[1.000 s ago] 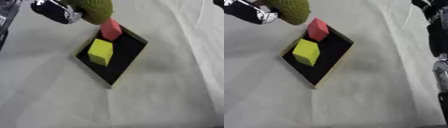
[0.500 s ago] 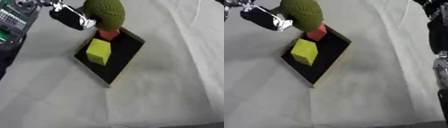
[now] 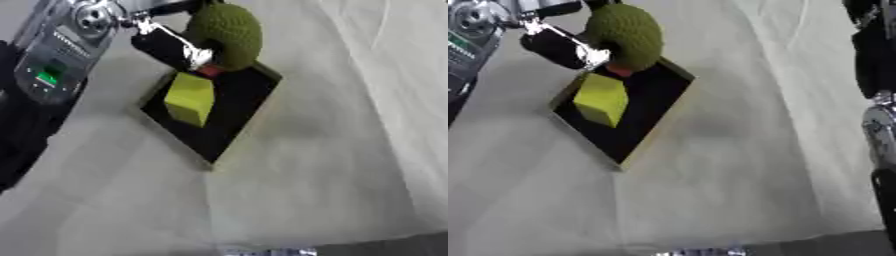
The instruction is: Pick up objects on the table and place them in the box.
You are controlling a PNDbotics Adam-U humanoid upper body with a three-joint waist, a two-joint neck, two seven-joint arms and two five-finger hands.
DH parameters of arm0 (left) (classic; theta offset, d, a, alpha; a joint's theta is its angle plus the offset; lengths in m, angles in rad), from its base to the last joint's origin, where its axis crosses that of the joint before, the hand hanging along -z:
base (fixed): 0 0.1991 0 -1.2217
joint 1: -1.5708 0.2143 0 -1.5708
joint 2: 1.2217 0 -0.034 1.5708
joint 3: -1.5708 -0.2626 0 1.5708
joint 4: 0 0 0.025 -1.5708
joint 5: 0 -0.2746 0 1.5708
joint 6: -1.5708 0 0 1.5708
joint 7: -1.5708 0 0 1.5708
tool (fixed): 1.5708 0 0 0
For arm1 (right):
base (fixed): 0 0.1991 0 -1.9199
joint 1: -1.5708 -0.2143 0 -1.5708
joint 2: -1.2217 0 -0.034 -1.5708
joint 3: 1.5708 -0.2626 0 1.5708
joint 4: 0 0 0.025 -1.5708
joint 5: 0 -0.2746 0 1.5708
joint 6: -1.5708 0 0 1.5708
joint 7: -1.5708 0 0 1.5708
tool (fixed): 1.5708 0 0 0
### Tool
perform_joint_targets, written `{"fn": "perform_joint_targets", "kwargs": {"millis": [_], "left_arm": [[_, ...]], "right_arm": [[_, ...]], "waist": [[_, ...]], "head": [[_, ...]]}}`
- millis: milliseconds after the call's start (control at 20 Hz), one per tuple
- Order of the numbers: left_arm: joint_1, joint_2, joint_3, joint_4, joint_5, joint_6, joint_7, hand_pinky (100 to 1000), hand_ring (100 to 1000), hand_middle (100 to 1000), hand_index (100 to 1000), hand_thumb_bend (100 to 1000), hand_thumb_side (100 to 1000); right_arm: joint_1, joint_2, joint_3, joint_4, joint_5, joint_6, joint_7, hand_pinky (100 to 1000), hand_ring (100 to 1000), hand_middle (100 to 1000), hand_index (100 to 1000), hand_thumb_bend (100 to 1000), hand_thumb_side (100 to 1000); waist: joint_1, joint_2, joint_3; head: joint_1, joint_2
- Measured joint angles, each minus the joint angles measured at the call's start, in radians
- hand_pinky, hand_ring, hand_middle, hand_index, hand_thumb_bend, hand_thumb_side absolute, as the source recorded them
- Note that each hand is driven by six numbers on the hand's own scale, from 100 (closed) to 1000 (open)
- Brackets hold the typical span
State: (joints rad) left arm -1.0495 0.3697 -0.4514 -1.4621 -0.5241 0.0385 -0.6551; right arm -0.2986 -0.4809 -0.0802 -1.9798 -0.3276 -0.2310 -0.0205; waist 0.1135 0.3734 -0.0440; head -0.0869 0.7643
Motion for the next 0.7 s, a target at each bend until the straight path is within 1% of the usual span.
{"fn": "perform_joint_targets", "kwargs": {"millis": [150, 300, 450, 600, 650, 700], "left_arm": [[0.004, -0.012, -0.002, 0.046, -0.001, -0.017, 0.002, 777, 652, 579, 758, 133, 302], [0.01, -0.018, -0.013, 0.058, -0.022, -0.038, 0.005, 780, 661, 586, 761, 174, 292], [0.014, -0.028, -0.025, 0.063, -0.074, -0.059, 0.011, 789, 680, 600, 771, 230, 301], [0.017, -0.042, -0.031, 0.077, -0.134, -0.081, 0.017, 802, 709, 627, 806, 276, 339], [0.017, -0.047, -0.031, 0.082, -0.149, -0.088, 0.019, 812, 731, 654, 830, 304, 364], [0.017, -0.051, -0.031, 0.087, -0.163, -0.094, 0.021, 825, 763, 700, 865, 336, 396]], "right_arm": [[-0.002, 0.0, -0.001, 0.0, 0.0, 0.001, -0.001, 860, 884, 690, 774, 100, 673], [-0.001, 0.0, -0.006, 0.0, 0.0, 0.005, -0.005, 860, 885, 690, 774, 100, 674], [-0.001, 0.0, -0.006, 0.0, 0.0, 0.01, -0.01, 860, 884, 690, 774, 100, 674], [-0.001, 0.0, -0.006, 0.0, 0.0, 0.011, -0.01, 860, 885, 690, 774, 100, 674], [-0.001, 0.0, -0.006, 0.0, 0.0, 0.011, -0.01, 860, 885, 690, 774, 100, 674], [-0.001, 0.0, -0.006, 0.0, 0.0, 0.011, -0.01, 860, 885, 690, 774, 100, 674]], "waist": [[0.001, 0.0, -0.006], [0.005, 0.0, -0.007], [0.006, 0.0, -0.009], [0.006, 0.0, -0.01], [0.006, 0.0, -0.01], [0.006, 0.0, -0.01]], "head": [[-0.009, 0.0], [-0.022, -0.002], [-0.029, -0.019], [-0.029, -0.029], [-0.029, -0.031], [-0.029, -0.032]]}}
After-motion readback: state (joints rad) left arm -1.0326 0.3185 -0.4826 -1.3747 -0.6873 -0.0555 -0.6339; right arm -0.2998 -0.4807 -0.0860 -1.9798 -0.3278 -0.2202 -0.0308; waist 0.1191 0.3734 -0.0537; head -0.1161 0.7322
